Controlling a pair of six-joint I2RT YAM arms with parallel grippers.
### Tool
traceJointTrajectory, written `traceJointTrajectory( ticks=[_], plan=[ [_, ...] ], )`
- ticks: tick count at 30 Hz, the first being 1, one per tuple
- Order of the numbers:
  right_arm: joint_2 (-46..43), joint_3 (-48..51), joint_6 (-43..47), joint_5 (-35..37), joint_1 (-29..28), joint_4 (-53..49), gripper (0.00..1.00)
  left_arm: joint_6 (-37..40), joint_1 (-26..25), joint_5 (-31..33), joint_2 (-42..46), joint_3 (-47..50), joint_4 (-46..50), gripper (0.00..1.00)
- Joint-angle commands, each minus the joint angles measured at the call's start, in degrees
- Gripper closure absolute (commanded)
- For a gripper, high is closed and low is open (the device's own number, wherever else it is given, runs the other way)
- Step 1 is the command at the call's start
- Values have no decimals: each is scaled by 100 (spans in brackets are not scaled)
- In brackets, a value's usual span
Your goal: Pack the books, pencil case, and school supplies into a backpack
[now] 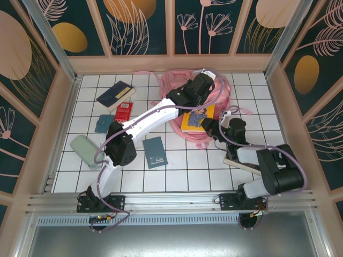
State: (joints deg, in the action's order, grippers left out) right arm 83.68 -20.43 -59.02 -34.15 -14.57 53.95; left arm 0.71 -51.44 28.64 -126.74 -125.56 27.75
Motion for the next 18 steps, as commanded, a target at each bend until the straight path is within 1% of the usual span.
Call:
traceJointTrajectory(
  ticks=[1, 6, 9, 13, 18],
  plan=[
    [242, -144, 79, -57, -1, 1512, 100, -212, -37, -65, 644, 17, -318, 100],
    [770, -621, 39, -18, -109, 1721, 100, -238, -49, -241, 808, 170, -335, 100],
    [1267, -919, -44, 83, -123, 1837, 100, -234, -47, -330, 873, 219, -324, 100],
    [2019, -1414, -397, 206, -130, 2203, 100, -200, -54, -495, 888, 229, -290, 100],
    [2718, -2195, -516, 457, -189, 1883, 100, -143, -54, -561, 897, 264, -244, 100]
  ],
)
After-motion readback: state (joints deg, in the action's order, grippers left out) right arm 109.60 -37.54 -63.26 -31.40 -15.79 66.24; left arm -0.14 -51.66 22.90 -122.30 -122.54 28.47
